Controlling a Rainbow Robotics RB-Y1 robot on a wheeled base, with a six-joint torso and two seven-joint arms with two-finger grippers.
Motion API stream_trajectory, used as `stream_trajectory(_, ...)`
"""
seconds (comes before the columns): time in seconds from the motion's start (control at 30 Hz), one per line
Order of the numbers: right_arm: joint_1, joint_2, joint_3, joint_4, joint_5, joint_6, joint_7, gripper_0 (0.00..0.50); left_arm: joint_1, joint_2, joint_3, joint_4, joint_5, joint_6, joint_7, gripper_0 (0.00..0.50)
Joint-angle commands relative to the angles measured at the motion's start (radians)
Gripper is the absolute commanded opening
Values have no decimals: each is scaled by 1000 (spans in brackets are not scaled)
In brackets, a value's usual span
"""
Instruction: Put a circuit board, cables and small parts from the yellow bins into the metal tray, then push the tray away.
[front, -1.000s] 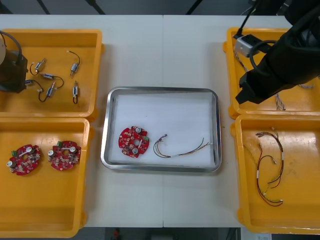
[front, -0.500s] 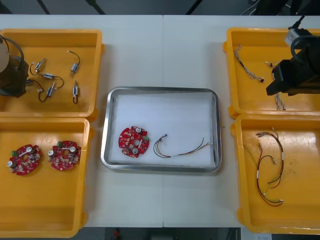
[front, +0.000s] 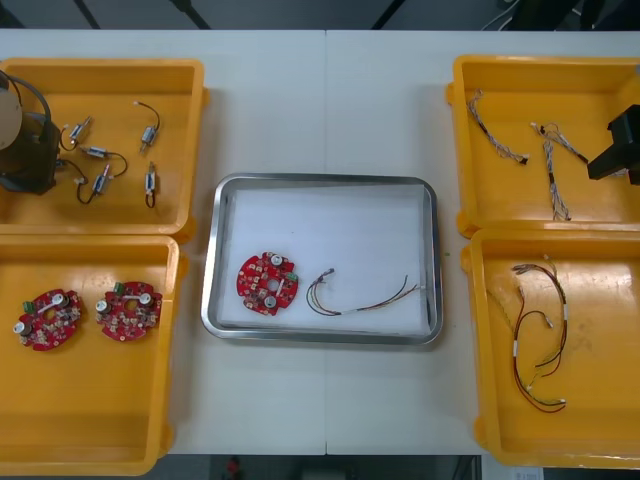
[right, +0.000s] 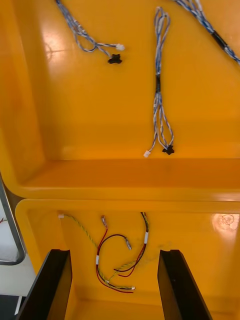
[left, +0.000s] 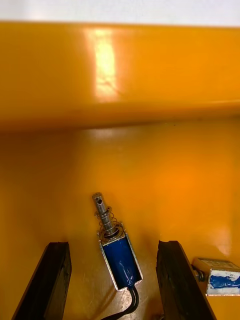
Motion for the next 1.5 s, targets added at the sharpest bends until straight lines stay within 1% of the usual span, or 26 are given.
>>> stream_trajectory(0.03, 1, -64, -36, 47, -7, -39, 41, 500, -47, -10, -62, 9, -19, -39, -49, 500)
stream_trajectory(0.17, -3, -68, -36, 90, 7, -65, 65, 500, -47, -10, -79, 18, -20, -54, -52, 500)
stream_trajectory(0.2, -8, -68, -36, 106, 13, -70, 88, 500, -47, -10, -78, 18, -19, -54, -52, 448)
stream_trajectory(0.23, -9, -68, -35, 114, 15, -73, 102, 500, -47, -10, -78, 18, -19, -54, -52, 382)
stream_trajectory(0.27, -16, -68, -35, 136, 21, -77, 131, 500, -47, -10, -79, 18, -22, -54, -52, 244)
stream_trajectory(0.3, -23, -68, -32, 152, 24, -81, 151, 500, -47, -10, -79, 18, -22, -54, -52, 141)
stream_trajectory(0.33, -35, -68, -25, 177, 26, -85, 182, 500, -47, -10, -78, 18, -23, -54, -53, 12)
stream_trajectory(0.37, -48, -68, -16, 195, 27, -88, 205, 500, -47, -10, -79, 18, -23, -57, -53, 0)
stream_trajectory(0.53, -135, -68, 76, 309, 36, -130, 340, 500, -47, -10, -79, 18, -28, -59, -56, 0)
stream_trajectory(0.7, -240, -65, 199, 433, 26, -199, 475, 500, -47, -10, -78, 20, -26, -59, -58, 0)
stream_trajectory(0.8, -295, -55, 268, 498, 21, -239, 550, 500, -46, -10, -79, 20, -25, -57, -62, 0)
stream_trajectory(0.93, -370, -25, 343, 607, 13, -288, 690, 500, -47, 4, -78, 4, -26, -37, -79, 0)
stream_trajectory(1.0, -402, -7, 367, 673, 9, -318, 782, 500, -47, 21, -64, -23, -28, 1, -92, 0)
stream_trajectory(1.03, -411, -1, 370, 689, 7, -323, 805, 500, -47, 24, -58, -32, -28, 15, -95, 0)
stream_trajectory(1.1, -430, 21, 375, 749, 3, -350, 886, 500, -47, 44, -39, -71, -31, 69, -110, 0)
stream_trajectory(1.2, -447, 51, 375, 818, -11, -390, 984, 500, -47, 72, -5, -128, -33, 155, -170, 0)
stream_trajectory(1.4, -451, 96, 375, 901, -28, -444, 1148, 500, -46, 110, 65, -209, -37, 291, -273, 0)
stream_trajectory(1.5, -453, 113, 384, 938, -27, -475, 1230, 500, -47, 127, 100, -233, -45, 337, -332, 0)
